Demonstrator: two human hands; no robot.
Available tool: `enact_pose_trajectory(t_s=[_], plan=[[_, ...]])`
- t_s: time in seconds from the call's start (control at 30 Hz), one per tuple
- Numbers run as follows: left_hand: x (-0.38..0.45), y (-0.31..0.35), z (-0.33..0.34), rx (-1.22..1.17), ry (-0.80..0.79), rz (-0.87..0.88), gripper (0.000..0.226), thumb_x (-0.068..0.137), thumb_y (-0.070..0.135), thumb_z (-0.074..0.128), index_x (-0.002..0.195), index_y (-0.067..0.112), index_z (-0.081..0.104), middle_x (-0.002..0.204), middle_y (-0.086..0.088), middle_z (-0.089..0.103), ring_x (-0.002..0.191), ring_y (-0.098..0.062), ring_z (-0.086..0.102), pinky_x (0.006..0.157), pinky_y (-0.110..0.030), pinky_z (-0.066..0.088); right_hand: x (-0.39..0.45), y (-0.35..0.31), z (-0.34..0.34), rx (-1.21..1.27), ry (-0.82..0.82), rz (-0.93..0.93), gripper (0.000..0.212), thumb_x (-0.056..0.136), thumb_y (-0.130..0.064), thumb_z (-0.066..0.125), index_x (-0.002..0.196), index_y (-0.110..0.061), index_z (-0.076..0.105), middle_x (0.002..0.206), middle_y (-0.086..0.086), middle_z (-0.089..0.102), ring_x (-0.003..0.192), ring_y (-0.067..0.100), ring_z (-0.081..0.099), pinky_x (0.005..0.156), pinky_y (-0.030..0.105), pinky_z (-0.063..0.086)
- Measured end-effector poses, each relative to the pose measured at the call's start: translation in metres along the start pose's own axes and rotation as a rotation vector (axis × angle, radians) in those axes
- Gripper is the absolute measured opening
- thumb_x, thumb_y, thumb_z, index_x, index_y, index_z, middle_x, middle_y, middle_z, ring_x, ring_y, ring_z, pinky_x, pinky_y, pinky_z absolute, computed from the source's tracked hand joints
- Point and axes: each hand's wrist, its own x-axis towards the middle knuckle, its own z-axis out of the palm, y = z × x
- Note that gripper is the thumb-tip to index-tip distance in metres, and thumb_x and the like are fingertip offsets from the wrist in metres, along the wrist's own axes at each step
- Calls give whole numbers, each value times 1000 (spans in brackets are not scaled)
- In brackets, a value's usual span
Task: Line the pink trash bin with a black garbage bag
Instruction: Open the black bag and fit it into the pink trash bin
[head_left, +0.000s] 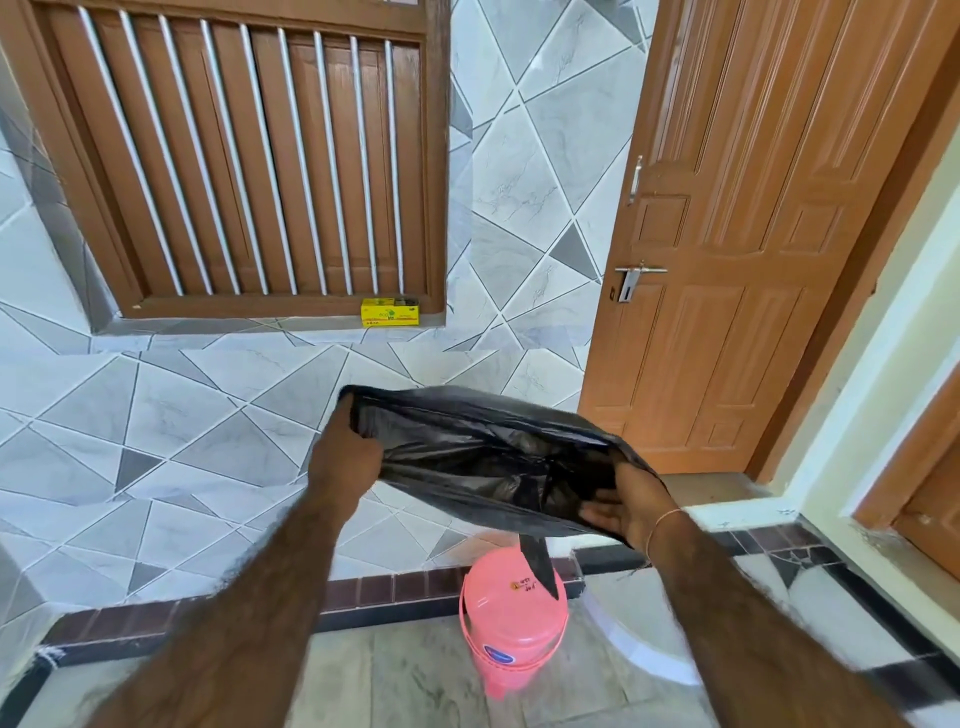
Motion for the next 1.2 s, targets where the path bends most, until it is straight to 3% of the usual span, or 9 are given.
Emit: enact_pose_trajectory(t_s=[0.1,0.2,0.27,0.4,0.53,0.67,0.8,1.07,1.2], plan=[[-10,10,6,-346,58,-91,40,85,-5,43,112,9,69,115,-12,67,98,-32,61,84,-35,49,7,-1,1,149,-28,46,47,92,-56,49,107,-12,56,109,18,55,108,38,55,92,46,51],[-18,18,5,-712,5,-344,32,92,-7,47,77,13,66,91,-6,66,79,-22,60,68,-29,55,13,-2,-3,410,-63,38,46,95,-52,45,92,-8,56,99,16,57,95,31,56,98,44,45],[-17,17,5,-800,-109,-361,29,91,-12,47,85,11,63,89,-5,64,73,-15,58,53,-23,55,16,-3,-12,574,-16,69,40,95,-44,45,88,-6,52,105,18,56,87,32,56,98,46,44],[-18,16,4,-976,-129,-409,25,90,-8,39,92,9,58,88,-9,59,71,-22,57,63,-29,50,26,3,-29,782,17,44,32,97,-26,31,92,-3,54,121,20,57,102,37,59,97,49,45],[-26,16,4,-741,-56,-226,25,81,-3,40,83,9,61,81,-11,62,74,-29,54,61,-29,42,39,17,-29,263,106,-166,32,92,-20,44,117,-15,63,115,11,67,105,34,61,90,50,53],[-39,3,5,-111,-157,423,16,75,15,44,73,18,59,73,8,61,74,-18,55,70,-30,43,38,28,-25,-619,114,-291,28,90,-16,54,115,-8,63,117,16,66,105,31,60,97,36,45],[-43,-9,12,289,-220,804,22,78,24,68,90,28,50,88,13,52,82,-15,48,70,-30,45,36,28,-26,-1009,28,-193,49,94,-45,52,115,-2,64,114,17,67,100,30,60,91,32,44],[-24,-25,6,204,-330,528,44,78,-8,52,63,33,56,82,5,65,79,-17,59,73,-31,46,24,28,-42,-1149,46,-251,45,100,-36,41,115,-2,65,121,20,65,109,33,60,88,30,42],[-15,-36,6,363,-147,309,39,82,-3,49,100,24,71,114,-5,66,105,-29,61,94,-35,46,2,51,-34,-1409,-56,-561,35,99,-36,41,115,-16,64,118,6,69,106,24,63,95,30,44]])
